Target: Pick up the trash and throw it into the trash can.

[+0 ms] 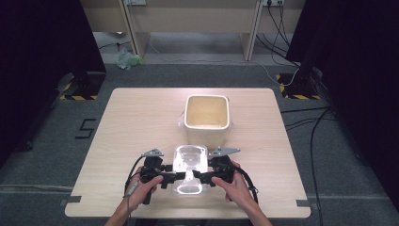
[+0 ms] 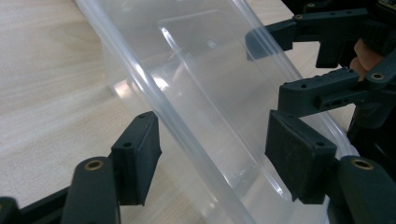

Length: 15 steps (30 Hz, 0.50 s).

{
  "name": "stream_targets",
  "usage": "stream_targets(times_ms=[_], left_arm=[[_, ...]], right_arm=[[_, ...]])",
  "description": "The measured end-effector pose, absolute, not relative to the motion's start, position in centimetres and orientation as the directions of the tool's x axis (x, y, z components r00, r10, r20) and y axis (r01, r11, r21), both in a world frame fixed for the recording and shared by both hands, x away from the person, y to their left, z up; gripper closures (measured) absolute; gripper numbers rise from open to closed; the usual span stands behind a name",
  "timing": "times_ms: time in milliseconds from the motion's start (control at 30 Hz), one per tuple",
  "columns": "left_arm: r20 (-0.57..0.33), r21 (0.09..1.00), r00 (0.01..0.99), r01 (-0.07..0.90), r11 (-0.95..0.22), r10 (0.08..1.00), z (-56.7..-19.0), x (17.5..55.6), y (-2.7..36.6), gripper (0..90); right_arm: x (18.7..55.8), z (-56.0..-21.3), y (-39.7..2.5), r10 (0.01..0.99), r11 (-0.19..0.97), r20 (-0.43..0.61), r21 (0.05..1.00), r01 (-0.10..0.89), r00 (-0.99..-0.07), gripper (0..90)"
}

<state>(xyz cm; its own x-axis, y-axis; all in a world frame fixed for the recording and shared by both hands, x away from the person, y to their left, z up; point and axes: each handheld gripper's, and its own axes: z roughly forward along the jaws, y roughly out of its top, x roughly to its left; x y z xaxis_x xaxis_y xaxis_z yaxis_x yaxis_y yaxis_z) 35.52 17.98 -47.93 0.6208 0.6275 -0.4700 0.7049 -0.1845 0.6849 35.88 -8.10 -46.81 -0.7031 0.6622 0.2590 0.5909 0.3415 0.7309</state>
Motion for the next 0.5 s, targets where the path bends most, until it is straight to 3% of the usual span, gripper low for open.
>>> stream_targets(times_ms=[267, 500], left_arm=[[-0.452, 0.731, 0.631, 0.667, -0.145, 0.630, -47.0, 35.2, 18.7, 49.3], [-0.416, 0.770, 0.646, 0.625, -0.130, 0.640, -45.8, 35.4, 18.8, 53.4]], right_arm=[[35.5, -45.7, -8.6, 0.676, 0.307, 0.231, 0.775, 0.552, -0.700, 46.9], [35.3, -44.5, -8.4, 0.692, 0.304, 0.169, 0.813, 0.497, -0.702, 56.1]])
